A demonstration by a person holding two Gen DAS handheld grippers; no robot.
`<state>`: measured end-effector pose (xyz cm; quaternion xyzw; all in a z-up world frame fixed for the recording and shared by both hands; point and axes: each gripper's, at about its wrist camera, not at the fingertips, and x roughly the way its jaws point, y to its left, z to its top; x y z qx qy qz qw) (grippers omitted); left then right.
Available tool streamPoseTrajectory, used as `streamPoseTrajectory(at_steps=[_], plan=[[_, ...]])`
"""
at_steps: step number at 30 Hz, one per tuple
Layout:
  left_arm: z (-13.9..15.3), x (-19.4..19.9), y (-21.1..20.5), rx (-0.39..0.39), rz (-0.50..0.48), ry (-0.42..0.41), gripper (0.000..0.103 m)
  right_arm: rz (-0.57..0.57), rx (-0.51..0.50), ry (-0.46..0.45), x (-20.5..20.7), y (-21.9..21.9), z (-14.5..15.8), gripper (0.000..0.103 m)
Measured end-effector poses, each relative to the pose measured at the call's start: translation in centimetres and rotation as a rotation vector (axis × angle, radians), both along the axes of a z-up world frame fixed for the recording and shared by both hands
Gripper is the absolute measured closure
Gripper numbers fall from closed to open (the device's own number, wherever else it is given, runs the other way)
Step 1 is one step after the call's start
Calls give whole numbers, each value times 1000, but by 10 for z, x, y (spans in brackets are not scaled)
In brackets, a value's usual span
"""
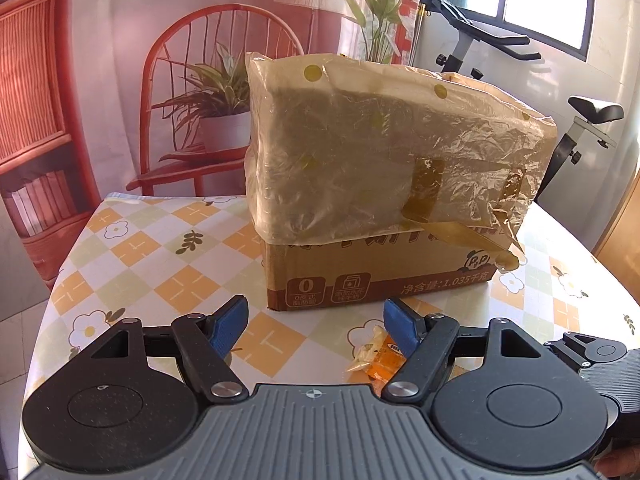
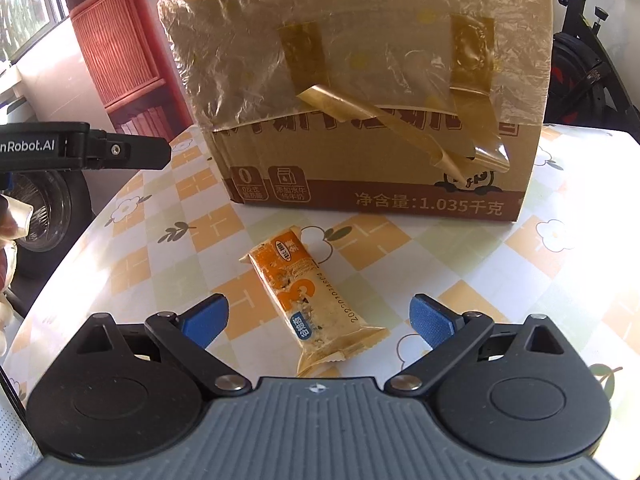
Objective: Organize snacks
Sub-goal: 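Lower both tools toward the orange-and-white cracker bar beside the box, then close the left tool on the orange-and-white cracker bar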
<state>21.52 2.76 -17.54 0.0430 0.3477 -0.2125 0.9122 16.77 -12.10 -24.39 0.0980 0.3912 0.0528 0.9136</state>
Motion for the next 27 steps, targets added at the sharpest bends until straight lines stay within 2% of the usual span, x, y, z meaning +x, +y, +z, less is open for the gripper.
streamPoseTrajectory(at_steps=[4,8,12,15,20,25,27], plan=[[-7,3,-4,5,-3,13,26,-23,-55,38,5,-7,-14,6],[-17,6,-12,0,-13,38,27,-84,-85,18,0,-24,-20,7],[-31,8,-23,-4,-24,78,27,-122,-93,12,0,-40,-23,18],[-41,4,-29,-9,-32,107,28,-82,-72,-12,-3,-42,-21,18],[-50,-4,-33,-30,-16,141,28,28,-102,-68,-4,-35,-19,22],[-59,-9,-36,-53,0,174,28,119,-76,-84,1,-32,-23,30],[-63,-10,-38,-56,5,182,28,155,-81,-99,1,-31,-24,37]])
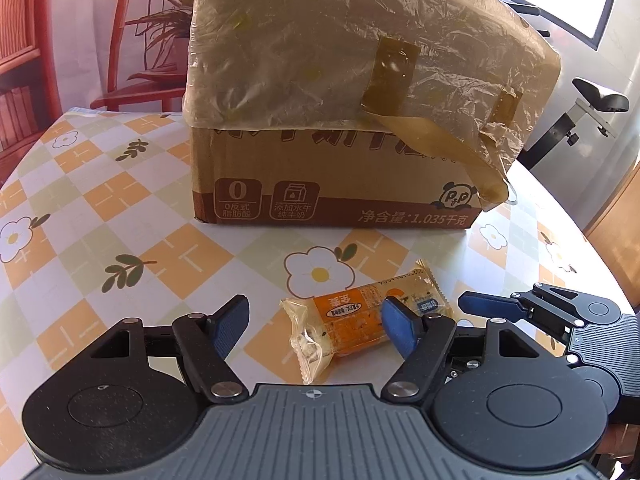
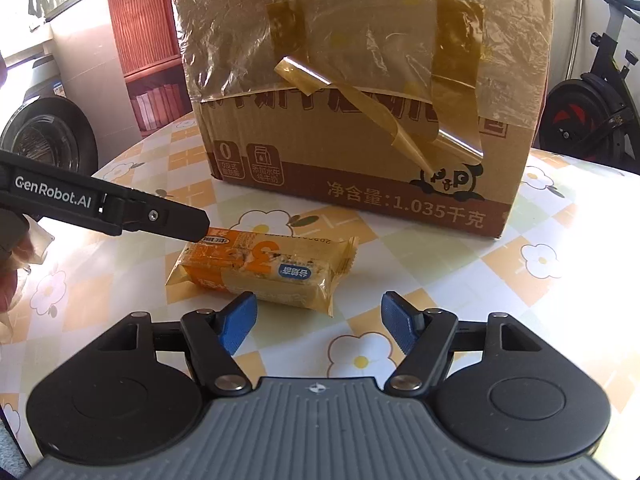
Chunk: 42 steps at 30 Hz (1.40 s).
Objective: Organize snacks
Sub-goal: 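Close the left tool on the orange-and-white cracker bar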
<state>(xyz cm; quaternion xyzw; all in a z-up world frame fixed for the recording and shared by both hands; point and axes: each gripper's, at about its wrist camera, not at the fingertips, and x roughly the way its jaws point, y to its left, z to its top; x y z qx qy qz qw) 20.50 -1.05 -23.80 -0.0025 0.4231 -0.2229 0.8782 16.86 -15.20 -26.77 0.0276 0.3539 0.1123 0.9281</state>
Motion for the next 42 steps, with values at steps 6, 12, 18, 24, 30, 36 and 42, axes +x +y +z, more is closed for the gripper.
streamPoseTrajectory(at_steps=[6,12,18,24,30,36,42], plan=[[-4,1,-4,-13,11,12,29,-13,1,-1,3,-5,-2,33],[-8,3,-5,-6,23,21,30,-12,-1,14,8,-8,-6,20],[-9,4,-6,-10,28,28,31,-11,2,22,13,-8,-11,17],[-11,5,-7,-6,29,35,31,17,19,31,15,-9,-13,0],[-14,8,-7,-2,30,43,32,14,20,34,16,-9,-13,0],[-15,10,-7,-26,33,59,38,23,4,30,16,-7,-13,6],[-21,17,-8,-75,17,91,49,73,12,14,17,-4,-7,47]])
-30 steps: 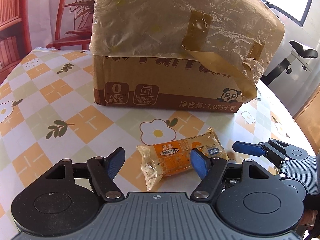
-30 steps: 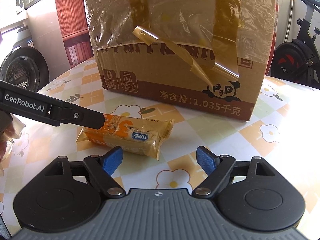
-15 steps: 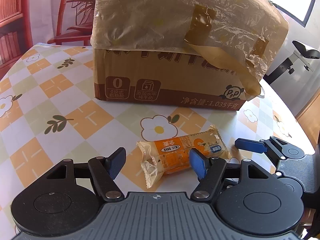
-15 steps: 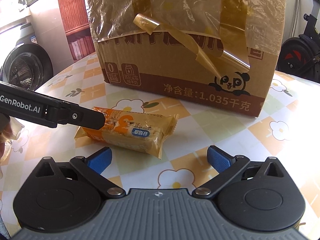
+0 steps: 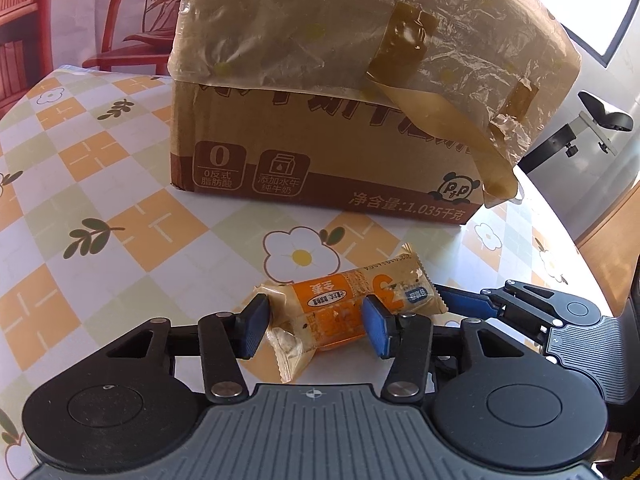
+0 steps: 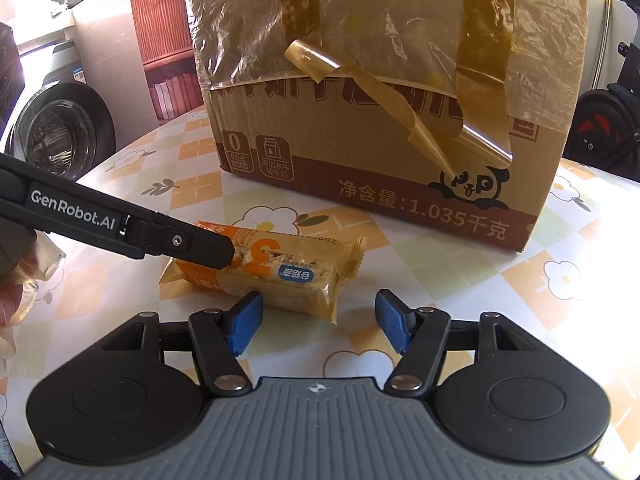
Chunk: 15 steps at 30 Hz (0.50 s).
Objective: Organize snacks
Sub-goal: 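Close the left tool on the orange-and-white cracker bar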
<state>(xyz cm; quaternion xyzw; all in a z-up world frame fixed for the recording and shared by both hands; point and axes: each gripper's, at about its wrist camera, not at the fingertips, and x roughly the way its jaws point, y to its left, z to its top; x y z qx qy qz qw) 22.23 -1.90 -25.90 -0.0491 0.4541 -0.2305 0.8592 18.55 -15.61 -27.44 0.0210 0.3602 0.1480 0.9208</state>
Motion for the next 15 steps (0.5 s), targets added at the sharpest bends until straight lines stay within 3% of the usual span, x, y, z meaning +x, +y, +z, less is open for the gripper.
streamPoseTrajectory(at_steps=[2,4,10,15], plan=[[-1,1,0,-4,2,3,50,19,5,3,1,2,1,57],[-1,2,-1,-5,1,5,50,22,-2,3,0,3,3,58],[-1,3,7,-18,18,17,50,24,-26,-19,1,-1,9,53],[-3,5,7,-28,23,22,49,90,-51,-26,8,2,12,47]])
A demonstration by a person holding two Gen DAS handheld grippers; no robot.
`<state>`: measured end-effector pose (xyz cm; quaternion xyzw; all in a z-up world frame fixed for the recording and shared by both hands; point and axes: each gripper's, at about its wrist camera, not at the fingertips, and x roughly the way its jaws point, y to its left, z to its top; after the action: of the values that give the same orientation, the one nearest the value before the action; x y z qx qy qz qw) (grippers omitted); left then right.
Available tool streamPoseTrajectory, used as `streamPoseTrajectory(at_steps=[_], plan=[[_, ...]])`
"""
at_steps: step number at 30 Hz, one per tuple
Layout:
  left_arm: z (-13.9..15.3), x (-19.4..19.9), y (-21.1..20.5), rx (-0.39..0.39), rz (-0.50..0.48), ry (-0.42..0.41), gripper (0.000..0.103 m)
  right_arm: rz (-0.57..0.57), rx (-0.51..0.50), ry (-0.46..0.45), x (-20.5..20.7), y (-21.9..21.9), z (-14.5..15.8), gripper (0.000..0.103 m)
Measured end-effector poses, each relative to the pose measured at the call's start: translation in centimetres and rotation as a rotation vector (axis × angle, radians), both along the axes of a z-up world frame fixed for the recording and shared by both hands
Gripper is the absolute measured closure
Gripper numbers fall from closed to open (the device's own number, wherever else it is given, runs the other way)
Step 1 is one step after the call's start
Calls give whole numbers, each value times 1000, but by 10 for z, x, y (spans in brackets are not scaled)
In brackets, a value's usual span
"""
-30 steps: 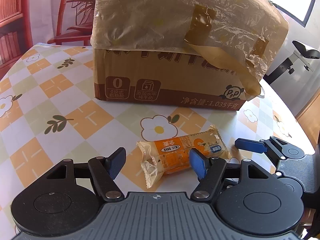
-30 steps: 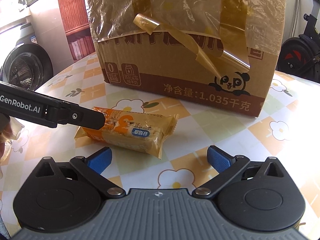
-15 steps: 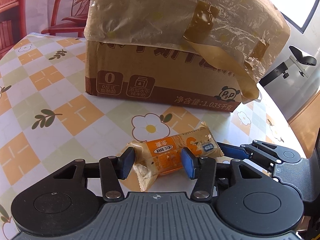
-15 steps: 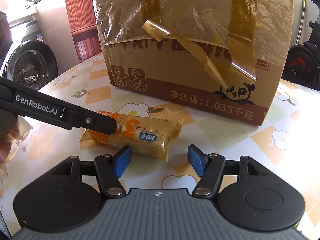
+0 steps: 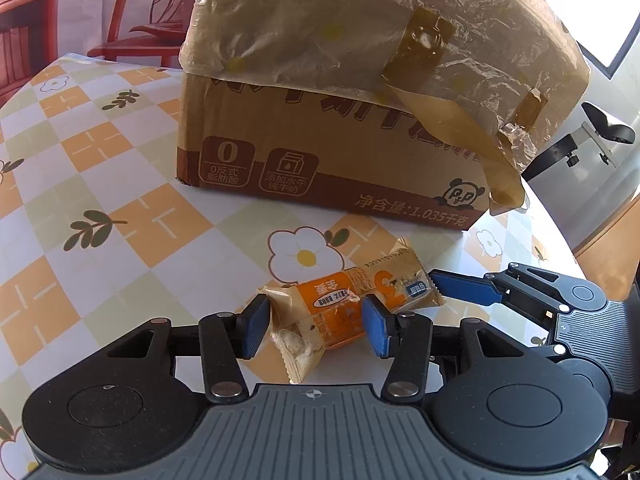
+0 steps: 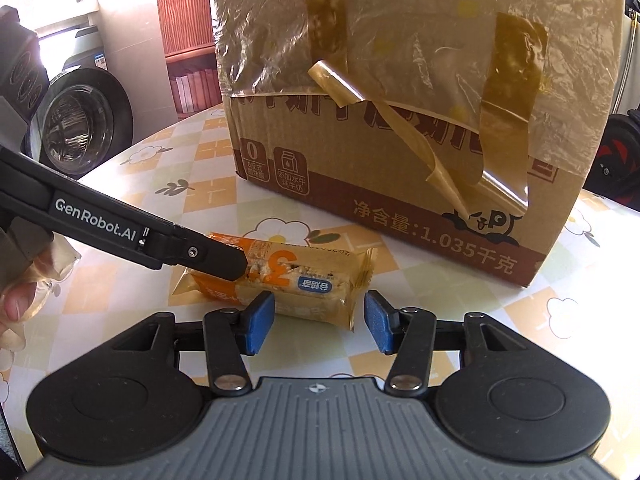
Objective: Organize snacks
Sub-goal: 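Close the left tool on the orange-and-white cracker bar, then carry the cracker bar over the box with the left tool and open it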
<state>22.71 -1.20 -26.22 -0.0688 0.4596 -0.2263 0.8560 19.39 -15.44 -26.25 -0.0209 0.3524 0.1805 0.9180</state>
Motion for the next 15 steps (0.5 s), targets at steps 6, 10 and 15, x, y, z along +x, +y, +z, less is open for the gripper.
streamPoseTrajectory(at_steps=[6,10,15], plan=[[-4,3,2,-13,8,6,49,27,5,31,12,-3,-5,42],[-4,2,2,-12,12,5,49,74,16,24,14,-3,-7,42],[0,-2,1,0,19,-11,50,94,-2,-29,8,0,1,52]])
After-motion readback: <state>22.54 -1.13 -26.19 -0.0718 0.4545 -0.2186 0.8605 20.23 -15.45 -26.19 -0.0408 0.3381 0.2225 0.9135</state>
